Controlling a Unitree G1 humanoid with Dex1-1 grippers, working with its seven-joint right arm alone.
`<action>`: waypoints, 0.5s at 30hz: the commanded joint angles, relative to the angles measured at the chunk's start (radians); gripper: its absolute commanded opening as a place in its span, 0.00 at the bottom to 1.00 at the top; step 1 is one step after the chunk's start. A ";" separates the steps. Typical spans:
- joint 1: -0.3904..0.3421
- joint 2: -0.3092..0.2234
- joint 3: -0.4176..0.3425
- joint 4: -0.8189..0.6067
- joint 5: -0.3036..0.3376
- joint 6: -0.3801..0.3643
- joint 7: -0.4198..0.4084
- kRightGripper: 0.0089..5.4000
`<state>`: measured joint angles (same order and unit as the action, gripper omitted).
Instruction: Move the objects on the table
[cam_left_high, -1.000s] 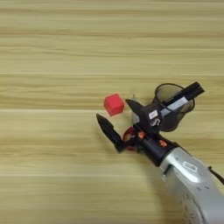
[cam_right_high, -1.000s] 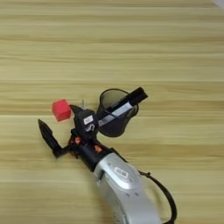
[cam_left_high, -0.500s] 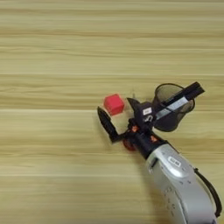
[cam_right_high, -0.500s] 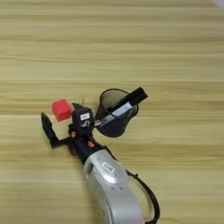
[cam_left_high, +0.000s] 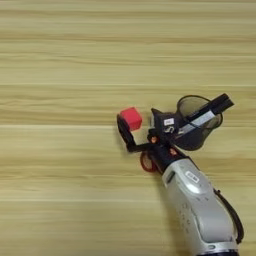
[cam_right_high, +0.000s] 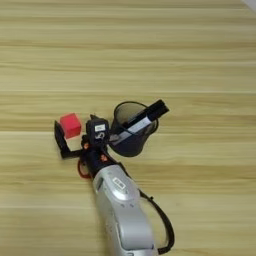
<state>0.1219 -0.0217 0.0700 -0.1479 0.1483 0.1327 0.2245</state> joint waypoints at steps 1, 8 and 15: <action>-0.053 0.014 -0.012 -0.027 -0.005 -0.049 -0.027 1.00; -0.061 0.023 -0.043 -0.005 -0.006 -0.062 -0.071 1.00; -0.061 0.028 -0.063 -0.004 -0.010 -0.068 -0.104 1.00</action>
<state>0.1077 0.0021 0.0154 -0.1185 0.1454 0.0998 0.1360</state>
